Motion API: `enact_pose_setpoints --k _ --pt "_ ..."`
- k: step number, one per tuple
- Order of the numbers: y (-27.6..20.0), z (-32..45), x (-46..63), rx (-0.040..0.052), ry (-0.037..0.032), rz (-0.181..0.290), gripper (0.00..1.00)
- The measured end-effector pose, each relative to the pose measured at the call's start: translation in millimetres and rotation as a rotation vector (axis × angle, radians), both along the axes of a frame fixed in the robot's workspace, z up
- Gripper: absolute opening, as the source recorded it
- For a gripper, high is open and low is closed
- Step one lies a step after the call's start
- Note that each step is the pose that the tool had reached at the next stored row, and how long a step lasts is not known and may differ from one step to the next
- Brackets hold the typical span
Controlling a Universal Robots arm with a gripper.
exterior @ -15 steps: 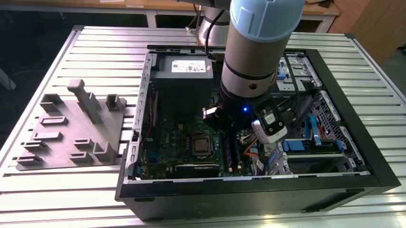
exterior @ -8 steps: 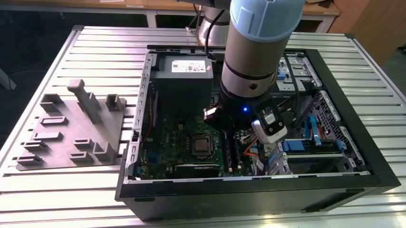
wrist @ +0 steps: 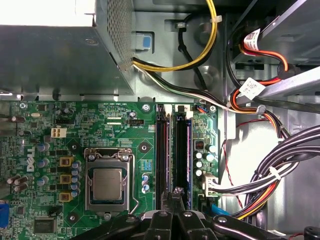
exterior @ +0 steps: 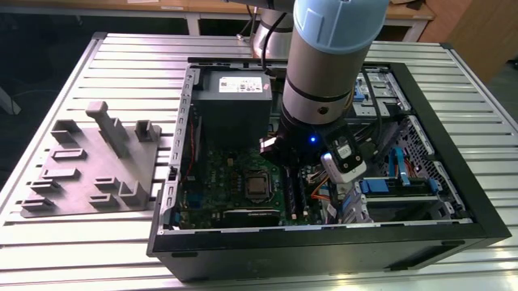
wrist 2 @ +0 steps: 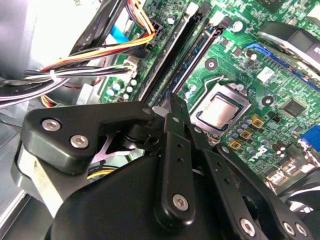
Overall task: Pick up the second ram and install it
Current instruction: 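Press down the second ram until it locks into place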
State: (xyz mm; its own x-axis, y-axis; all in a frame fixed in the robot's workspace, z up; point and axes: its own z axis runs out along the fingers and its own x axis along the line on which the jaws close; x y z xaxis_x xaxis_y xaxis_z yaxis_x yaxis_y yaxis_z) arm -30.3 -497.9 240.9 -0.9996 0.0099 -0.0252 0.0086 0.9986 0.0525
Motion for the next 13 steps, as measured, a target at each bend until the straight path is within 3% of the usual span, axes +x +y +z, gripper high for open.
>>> enact_pose_setpoints --k 7,13 --pt "1.3 0.0 0.0 0.0001 0.0000 0.000 0.10" --pt "9.5 -0.2 0.0 0.0001 -0.0001 0.000 0.10"
